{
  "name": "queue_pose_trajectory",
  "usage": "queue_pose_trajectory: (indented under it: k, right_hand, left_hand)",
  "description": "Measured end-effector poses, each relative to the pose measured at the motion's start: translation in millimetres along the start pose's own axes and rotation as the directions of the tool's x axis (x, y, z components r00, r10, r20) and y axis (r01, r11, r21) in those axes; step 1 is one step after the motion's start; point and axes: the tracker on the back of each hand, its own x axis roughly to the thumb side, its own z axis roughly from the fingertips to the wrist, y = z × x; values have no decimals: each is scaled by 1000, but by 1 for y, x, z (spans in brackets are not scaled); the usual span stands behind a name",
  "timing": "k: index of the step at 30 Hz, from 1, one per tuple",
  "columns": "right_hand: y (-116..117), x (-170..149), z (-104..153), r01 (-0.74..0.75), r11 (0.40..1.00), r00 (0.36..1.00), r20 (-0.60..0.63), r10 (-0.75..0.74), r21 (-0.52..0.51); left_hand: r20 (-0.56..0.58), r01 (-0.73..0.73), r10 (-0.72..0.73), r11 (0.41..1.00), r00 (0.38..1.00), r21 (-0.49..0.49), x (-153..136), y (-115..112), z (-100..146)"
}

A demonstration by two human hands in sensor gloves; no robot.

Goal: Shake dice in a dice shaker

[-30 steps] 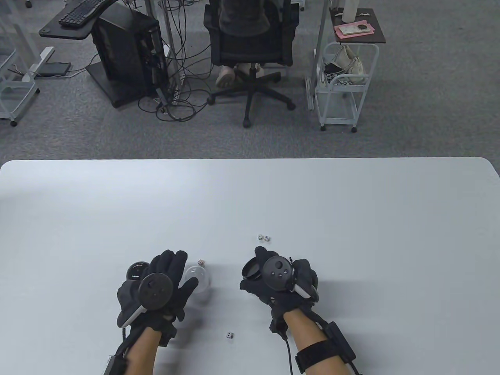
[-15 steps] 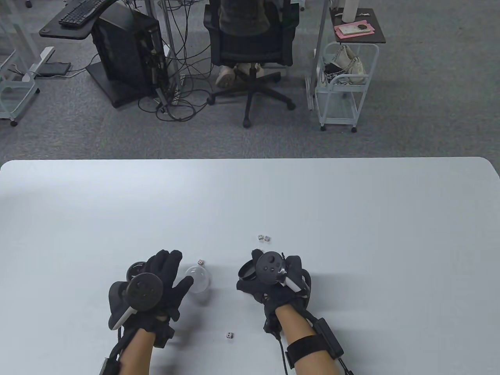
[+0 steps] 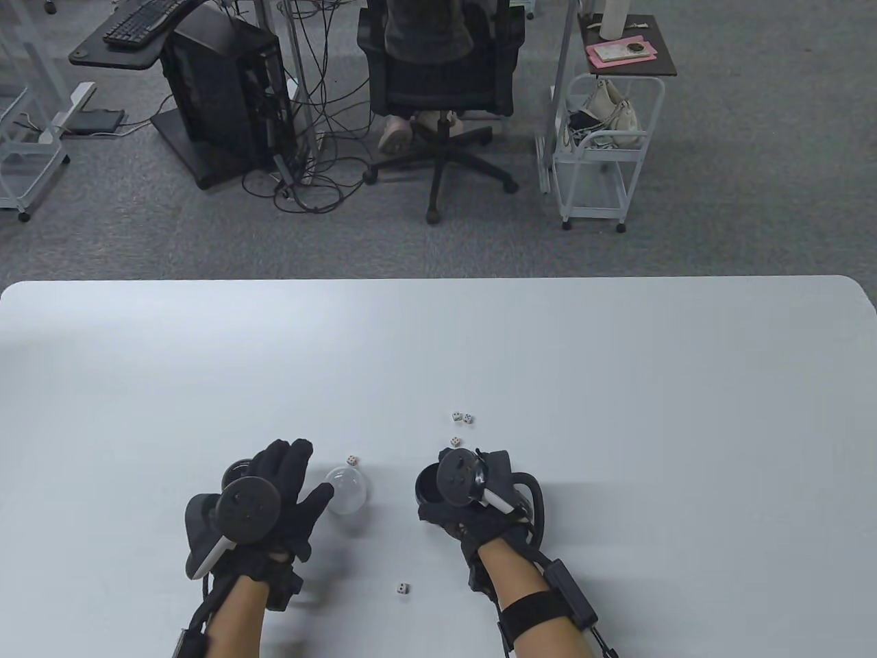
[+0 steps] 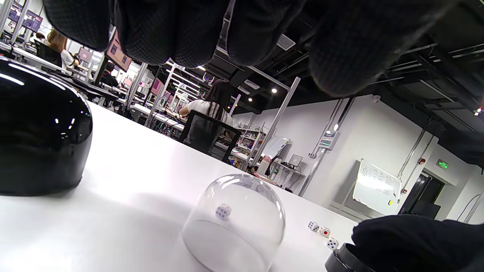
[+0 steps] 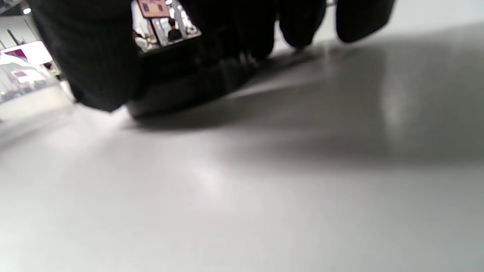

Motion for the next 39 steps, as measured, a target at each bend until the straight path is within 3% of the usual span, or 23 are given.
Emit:
queue_pose_trajectory:
  k: [8,15,19,25,30,32,39]
  right_hand:
    - [-3,-7,9,41,999,995,89,-43,21]
    - [-38,-33,41,56,996,992,113,-48,-64]
    - [-54,-61,66,-6,989,996,90,19,-146]
    - [-52,-92,85,-61,982,996,60,73,-177]
    - [-31,-109,83,-31,979,998,51,42,-203]
    - [-28,-111,80,3,991,998,68,6,-136]
    - [-36,-105,91,-31,975,993,104,55,-219]
  left_hand:
    - [-6,-5,5,1000,1000,2,-1,1,0]
    - [-5,-4,4,1000,1000,6,-2,1,0]
    - [14,14,-14,1000,1000,-1,1,-2,-2]
    - [32,61,-60,998,998,-31,8,-10,-5]
    - [52,93,-91,995,995,-42,16,-15,-6]
    - [55,96,-94,995,994,-41,18,-14,-6]
    - [-13,112,-112,994,994,-9,31,-3,-17]
